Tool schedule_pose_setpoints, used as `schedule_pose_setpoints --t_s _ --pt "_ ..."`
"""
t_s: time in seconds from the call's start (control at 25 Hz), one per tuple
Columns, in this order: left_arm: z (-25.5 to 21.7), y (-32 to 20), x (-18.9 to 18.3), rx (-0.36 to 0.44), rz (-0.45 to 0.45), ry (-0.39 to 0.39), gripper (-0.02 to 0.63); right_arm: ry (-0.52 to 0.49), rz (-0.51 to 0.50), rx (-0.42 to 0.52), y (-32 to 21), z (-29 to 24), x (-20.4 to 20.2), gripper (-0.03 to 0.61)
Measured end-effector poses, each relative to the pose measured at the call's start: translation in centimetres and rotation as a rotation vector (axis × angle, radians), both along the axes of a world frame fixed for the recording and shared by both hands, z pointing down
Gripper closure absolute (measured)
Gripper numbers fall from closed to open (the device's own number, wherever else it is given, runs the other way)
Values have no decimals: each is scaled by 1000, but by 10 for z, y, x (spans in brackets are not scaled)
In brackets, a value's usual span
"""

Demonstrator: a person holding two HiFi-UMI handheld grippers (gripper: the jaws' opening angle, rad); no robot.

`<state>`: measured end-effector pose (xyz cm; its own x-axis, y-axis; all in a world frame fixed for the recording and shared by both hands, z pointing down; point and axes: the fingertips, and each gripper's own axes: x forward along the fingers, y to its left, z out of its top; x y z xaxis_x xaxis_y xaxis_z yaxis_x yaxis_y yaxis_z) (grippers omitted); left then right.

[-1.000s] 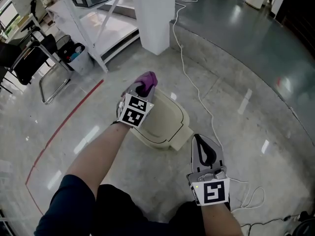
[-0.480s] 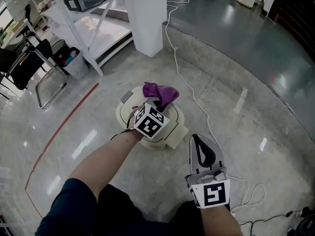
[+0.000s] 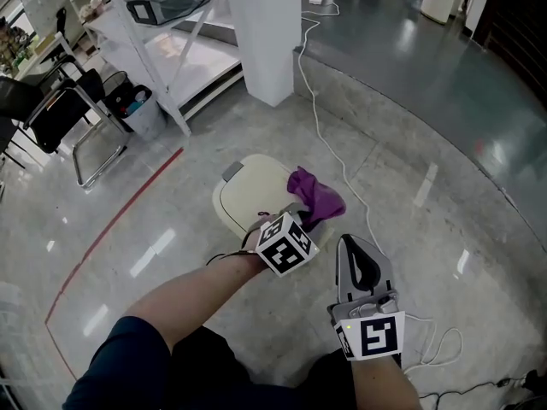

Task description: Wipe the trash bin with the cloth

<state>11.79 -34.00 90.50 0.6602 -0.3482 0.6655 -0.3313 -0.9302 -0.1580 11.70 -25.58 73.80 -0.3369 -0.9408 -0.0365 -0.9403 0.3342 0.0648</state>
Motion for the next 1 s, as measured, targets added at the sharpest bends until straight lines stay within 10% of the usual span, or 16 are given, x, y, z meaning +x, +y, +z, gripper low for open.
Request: schedule_pose_setpoints --t_s 1.0 --pt "-3 -106 -217 113 -430 -156 591 -13 -68 2 4 -4 -25 572"
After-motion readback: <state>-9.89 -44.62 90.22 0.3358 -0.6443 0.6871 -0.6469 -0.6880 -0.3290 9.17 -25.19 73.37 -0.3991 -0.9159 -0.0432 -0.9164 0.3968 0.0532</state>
